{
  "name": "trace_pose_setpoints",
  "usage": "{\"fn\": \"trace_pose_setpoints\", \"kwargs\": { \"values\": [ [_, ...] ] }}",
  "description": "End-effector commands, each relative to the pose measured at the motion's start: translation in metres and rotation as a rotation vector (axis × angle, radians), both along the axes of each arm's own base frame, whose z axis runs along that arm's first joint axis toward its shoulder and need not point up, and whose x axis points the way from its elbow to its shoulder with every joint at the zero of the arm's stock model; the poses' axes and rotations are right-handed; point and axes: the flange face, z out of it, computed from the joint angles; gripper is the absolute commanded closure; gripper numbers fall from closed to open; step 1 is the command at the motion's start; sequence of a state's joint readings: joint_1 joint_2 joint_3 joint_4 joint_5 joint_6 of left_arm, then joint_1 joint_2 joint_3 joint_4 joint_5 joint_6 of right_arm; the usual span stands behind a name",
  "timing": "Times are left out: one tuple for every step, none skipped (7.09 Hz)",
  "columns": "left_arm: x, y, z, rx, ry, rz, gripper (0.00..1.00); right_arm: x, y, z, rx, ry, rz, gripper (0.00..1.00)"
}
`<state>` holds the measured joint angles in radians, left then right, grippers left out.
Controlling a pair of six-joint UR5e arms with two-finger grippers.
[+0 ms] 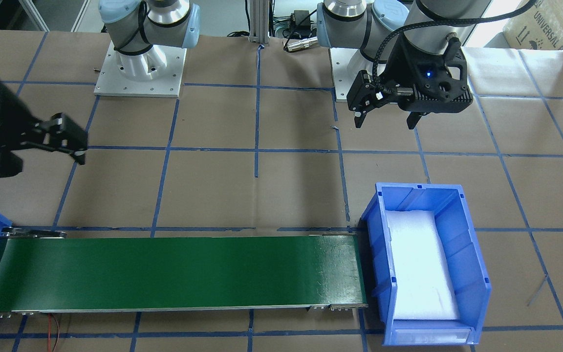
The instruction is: Transport two buttons from left to right
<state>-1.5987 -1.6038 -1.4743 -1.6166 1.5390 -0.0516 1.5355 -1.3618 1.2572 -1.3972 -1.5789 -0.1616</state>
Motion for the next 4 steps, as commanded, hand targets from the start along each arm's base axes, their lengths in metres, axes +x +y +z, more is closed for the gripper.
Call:
{"fn": "trace_pose_setpoints", "kwargs": {
  "values": [
    [0.001, 0.002, 0.001, -0.004, 0.000, 0.002, 0.00, 0.070, 0.033, -0.007, -0.005, 0.023, -0.035, 0.01],
    [0.000, 0.001, 0.001, -0.004, -0.001, 0.001, 0.00, 0.063, 0.032, -0.021, 0.018, 0.015, -0.053, 0.01],
    [0.000, 0.007, 0.005, -0.008, -0.001, 0.001, 0.00, 0.059, 0.022, -0.016, -0.054, 0.016, -0.048, 0.00],
    [0.000, 0.005, 0.005, -0.008, 0.001, 0.001, 0.00, 0.050, 0.021, -0.016, -0.055, 0.021, -0.073, 0.00]
  ]
}}
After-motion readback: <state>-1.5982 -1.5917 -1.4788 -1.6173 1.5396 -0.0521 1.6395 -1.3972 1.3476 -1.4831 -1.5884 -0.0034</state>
